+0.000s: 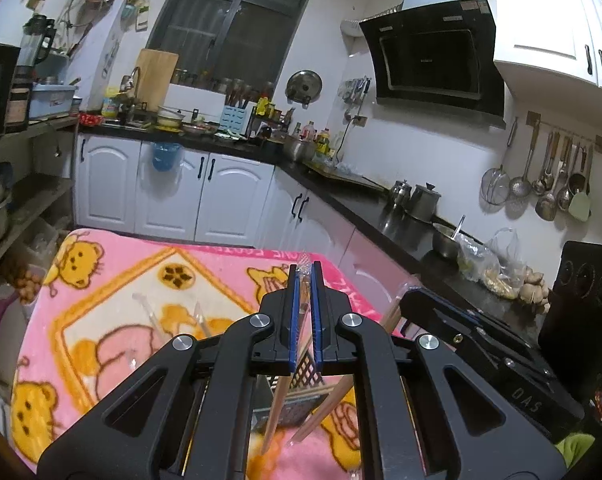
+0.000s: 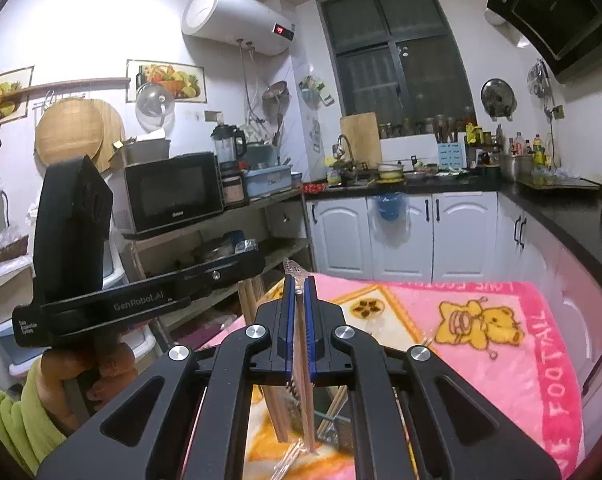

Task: Organize utensils
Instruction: 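Raise the left tool's chopstick upright above the caddy while the right tool raises its chopstick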

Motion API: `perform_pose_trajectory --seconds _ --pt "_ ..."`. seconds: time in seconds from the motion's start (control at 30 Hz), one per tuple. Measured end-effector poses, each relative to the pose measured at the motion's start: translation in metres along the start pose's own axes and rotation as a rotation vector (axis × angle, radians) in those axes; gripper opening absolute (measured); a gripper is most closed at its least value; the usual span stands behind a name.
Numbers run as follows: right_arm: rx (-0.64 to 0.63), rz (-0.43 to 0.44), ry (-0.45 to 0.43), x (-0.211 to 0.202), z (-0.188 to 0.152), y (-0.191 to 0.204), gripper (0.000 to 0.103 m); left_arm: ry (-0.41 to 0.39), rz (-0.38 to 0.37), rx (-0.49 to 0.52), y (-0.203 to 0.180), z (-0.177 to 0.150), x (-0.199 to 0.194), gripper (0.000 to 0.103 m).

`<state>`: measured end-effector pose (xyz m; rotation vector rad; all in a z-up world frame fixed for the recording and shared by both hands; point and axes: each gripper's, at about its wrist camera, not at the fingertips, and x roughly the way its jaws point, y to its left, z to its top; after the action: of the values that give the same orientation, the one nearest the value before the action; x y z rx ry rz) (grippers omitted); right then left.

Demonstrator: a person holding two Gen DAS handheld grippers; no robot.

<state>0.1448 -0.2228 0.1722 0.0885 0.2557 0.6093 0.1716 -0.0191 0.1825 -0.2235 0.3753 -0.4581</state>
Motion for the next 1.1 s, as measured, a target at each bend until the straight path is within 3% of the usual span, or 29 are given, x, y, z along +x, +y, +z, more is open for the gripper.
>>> perform_pose_trajectory --seconds 0.67,1.1 --pt "-0.003 -0.076 -0.110 0.001 0.039 -0.021 0.005 -0.070 0.032 -0.011 -0.007 0.037 0.020 0.003" --pt "-0.002 -0.149 -0.110 0.016 0.030 -0.044 0.005 -0.085 0.113 0.024 0.001 0.025 0.043 0.003"
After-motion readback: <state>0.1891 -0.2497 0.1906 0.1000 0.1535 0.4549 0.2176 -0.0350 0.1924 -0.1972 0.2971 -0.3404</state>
